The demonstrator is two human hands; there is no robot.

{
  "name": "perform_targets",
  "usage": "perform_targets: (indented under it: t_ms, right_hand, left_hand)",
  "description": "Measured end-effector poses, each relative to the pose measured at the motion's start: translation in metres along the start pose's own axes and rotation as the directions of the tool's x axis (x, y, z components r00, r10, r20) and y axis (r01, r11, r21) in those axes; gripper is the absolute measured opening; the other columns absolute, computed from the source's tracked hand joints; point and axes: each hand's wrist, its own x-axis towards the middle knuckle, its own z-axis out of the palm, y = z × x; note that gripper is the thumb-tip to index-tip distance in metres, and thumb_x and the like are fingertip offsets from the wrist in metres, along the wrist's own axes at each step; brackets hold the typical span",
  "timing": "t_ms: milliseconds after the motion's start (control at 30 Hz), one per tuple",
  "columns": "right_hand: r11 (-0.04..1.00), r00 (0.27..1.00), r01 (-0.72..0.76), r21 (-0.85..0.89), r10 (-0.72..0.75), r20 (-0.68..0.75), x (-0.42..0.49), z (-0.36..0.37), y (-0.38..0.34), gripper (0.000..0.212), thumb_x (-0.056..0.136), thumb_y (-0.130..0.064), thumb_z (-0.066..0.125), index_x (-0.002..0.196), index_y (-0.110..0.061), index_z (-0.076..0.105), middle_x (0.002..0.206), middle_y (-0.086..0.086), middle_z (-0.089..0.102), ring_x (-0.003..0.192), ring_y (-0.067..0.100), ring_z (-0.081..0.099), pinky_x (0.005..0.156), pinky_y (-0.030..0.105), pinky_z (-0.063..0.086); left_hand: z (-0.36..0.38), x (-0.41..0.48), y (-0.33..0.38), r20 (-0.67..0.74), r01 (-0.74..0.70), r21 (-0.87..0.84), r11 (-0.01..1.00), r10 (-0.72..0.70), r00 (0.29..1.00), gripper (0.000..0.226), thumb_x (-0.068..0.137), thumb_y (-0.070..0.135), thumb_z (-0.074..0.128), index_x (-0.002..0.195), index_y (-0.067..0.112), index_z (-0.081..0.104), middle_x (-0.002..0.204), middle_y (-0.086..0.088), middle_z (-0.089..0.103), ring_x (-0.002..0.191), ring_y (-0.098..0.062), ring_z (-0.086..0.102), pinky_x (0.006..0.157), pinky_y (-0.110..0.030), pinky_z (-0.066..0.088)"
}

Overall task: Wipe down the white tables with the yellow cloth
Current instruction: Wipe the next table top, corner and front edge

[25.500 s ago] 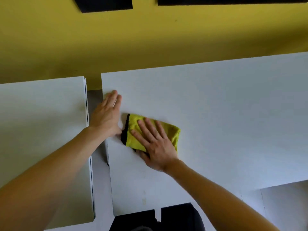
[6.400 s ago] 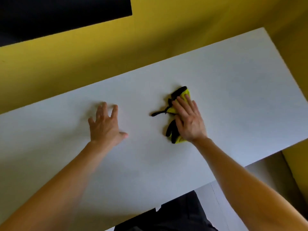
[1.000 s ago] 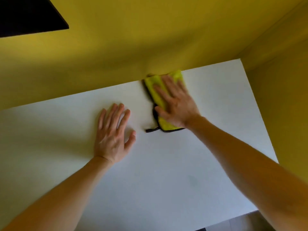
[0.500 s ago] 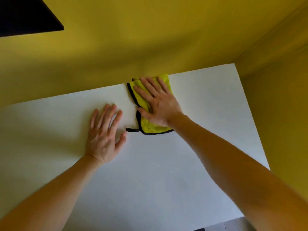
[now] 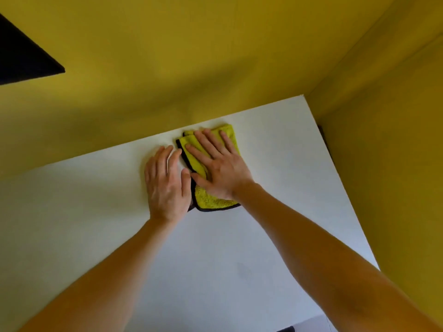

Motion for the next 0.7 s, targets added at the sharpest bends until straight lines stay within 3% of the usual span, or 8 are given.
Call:
perform_targets:
  t_ms: [100,200,267,333,433,500,600,700]
  right_hand:
    - [0.969,0.967,-0.247,0.021,0.248,-0.066,-0.026,-0.007,0.073,0.075,0.107,-0.069,0.034,0.172,-0.035,0.025,0.182,0.002,0.012,0.169,0.026,0.004,0.135,0.057,0.005]
    - [0.792,0.787,-0.605,0.082,0.610,-0.089,-0.051,-0.025,0.155,0.077,0.106,-0.073,0.030,0.173,-0.037,0.020,0.183,0.002,0.008,0.169,0.026,0.002,0.135,0.056,0.003]
    - [0.687,0.683,-0.717,0.116,0.726,-0.077,-0.053,-0.028,0.161,0.079,0.105,-0.073,0.029,0.173,-0.033,0.021,0.183,0.004,0.006,0.169,0.027,0.001,0.135,0.057,0.005]
    - [0.728,0.722,-0.680,0.091,0.686,-0.091,-0.057,-0.022,0.122,0.079,0.106,-0.070,0.032,0.173,-0.029,0.022,0.183,0.007,0.004,0.169,0.027,-0.001,0.135,0.058,0.006]
    - [0.927,0.929,-0.367,0.076,0.369,-0.012,-0.089,-0.006,0.037,0.081,0.106,-0.067,0.041,0.174,-0.028,0.020,0.183,0.009,0.004,0.169,0.028,-0.005,0.134,0.060,0.007]
    - [0.974,0.976,-0.219,0.063,0.218,0.022,-0.103,0.000,0.023,0.082,0.105,-0.067,0.043,0.174,-0.031,0.019,0.183,0.007,0.004,0.169,0.027,-0.005,0.134,0.060,0.007]
    - [0.932,0.934,-0.356,0.071,0.357,-0.006,-0.071,-0.008,0.076,0.080,0.105,-0.072,0.038,0.173,-0.035,0.020,0.183,0.005,0.005,0.169,0.026,-0.004,0.135,0.057,0.005]
    - [0.766,0.763,-0.635,0.106,0.642,-0.074,-0.017,-0.023,0.148,0.081,0.104,-0.078,0.027,0.173,-0.036,0.021,0.183,0.006,0.005,0.169,0.028,-0.002,0.136,0.054,0.000]
  left_hand:
    - [0.021,0.007,0.024,0.045,-0.021,0.100,0.995,0.016,0.999,0.053,0.112,0.043,0.046,0.158,0.016,0.052,0.164,-0.012,0.048,0.153,-0.038,0.043,0.126,-0.063,0.027]
    - [0.030,-0.001,0.024,0.065,-0.064,0.177,0.982,0.053,0.996,0.056,0.110,0.049,0.046,0.160,0.023,0.051,0.170,-0.011,0.042,0.159,-0.037,0.036,0.128,-0.066,0.021]
    - [0.030,0.000,0.023,0.055,-0.059,0.191,0.980,0.050,0.997,0.056,0.109,0.048,0.047,0.159,0.023,0.052,0.170,-0.012,0.041,0.159,-0.037,0.036,0.128,-0.067,0.021]
    - [0.030,-0.001,0.025,0.055,-0.048,0.193,0.980,0.038,0.998,0.055,0.108,0.045,0.049,0.159,0.023,0.052,0.170,-0.011,0.041,0.159,-0.036,0.036,0.128,-0.066,0.021]
    - [0.028,-0.002,0.028,0.040,-0.048,0.179,0.983,0.042,0.998,0.054,0.106,0.040,0.053,0.156,0.021,0.055,0.168,-0.012,0.043,0.158,-0.037,0.037,0.128,-0.067,0.021]
    - [0.028,-0.002,0.028,0.040,-0.053,0.167,0.985,0.047,0.998,0.054,0.106,0.038,0.054,0.156,0.020,0.055,0.168,-0.013,0.043,0.158,-0.037,0.037,0.128,-0.067,0.021]
    - [0.028,-0.001,0.028,0.036,-0.047,0.177,0.983,0.041,0.999,0.054,0.105,0.036,0.054,0.157,0.020,0.055,0.168,-0.013,0.043,0.158,-0.038,0.038,0.128,-0.067,0.022]
    - [0.030,-0.001,0.027,0.028,-0.059,0.176,0.983,0.055,0.998,0.054,0.107,0.038,0.051,0.158,0.021,0.054,0.169,-0.013,0.043,0.158,-0.038,0.038,0.128,-0.067,0.022]
